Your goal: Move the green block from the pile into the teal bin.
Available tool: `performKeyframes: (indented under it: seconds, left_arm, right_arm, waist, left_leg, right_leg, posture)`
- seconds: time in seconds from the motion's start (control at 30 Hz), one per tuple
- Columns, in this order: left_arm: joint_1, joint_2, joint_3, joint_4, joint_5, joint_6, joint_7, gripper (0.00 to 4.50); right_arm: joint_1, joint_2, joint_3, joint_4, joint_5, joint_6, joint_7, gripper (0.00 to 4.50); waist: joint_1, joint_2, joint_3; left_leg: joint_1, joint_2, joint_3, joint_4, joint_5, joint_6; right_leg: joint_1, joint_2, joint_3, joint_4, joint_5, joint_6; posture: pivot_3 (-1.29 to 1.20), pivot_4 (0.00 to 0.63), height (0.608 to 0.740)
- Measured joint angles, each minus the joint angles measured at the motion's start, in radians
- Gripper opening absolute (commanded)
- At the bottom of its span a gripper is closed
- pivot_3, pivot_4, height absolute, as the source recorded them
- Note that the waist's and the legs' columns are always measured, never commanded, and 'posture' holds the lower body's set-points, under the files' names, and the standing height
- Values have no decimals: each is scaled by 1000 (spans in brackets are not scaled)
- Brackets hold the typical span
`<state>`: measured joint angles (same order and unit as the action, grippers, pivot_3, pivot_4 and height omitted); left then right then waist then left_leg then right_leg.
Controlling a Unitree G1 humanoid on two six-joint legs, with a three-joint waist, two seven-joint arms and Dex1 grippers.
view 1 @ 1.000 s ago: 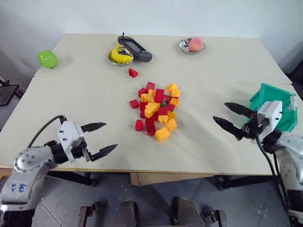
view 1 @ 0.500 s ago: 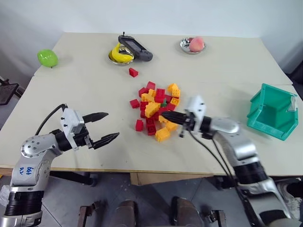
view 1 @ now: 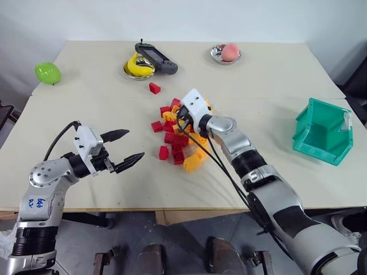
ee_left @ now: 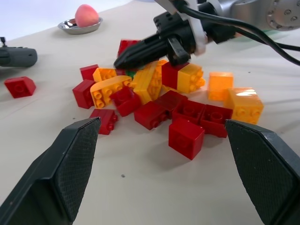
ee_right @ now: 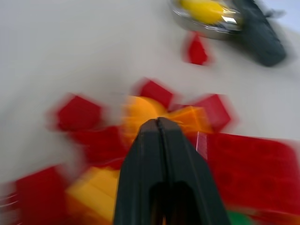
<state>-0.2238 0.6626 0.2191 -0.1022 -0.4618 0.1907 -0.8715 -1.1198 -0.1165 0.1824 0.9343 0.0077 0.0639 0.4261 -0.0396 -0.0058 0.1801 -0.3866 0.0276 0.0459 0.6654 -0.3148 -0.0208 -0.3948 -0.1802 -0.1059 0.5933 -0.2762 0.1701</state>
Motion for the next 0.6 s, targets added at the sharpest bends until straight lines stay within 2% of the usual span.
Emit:
performKeyframes:
  seconds: [0.13,0.3,0.43,0.6]
  left_arm:
    - [-4,-11,0,4,6,-6,18,4500]
    - [-27,-31,-8,37,23,-19,30,4500]
    - [-39,-34,-16,39,30,-25,30,4500]
    - [-42,-34,-22,43,32,-28,28,4500]
  right_arm:
    - [-39,-26,-62,124,-6,-31,-48,17]
    - [-44,-28,-69,192,-40,-63,-42,17]
    - [-24,-2,-67,158,-40,-91,66,17]
    - [69,8,-33,-12,-37,-83,215,17]
  waist:
    - [-4,0,0]
    - [-23,0,0]
    - [-40,0,0]
    - [-46,0,0]
  left_leg:
    - [0,0,0,0,0,0]
    - [0,0,0,-1,0,0]
    - [0,1,0,-2,0,0]
    - [1,1,0,-3,0,0]
  right_leg:
    - [0,0,0,0,0,0]
    - [0,0,0,0,0,0]
    - [0,0,-1,0,0,0]
    - [-1,0,-1,0,0,0]
  posture:
    - [0,150,740]
    - [0,150,740]
    - [0,150,740]
    - [0,150,740]
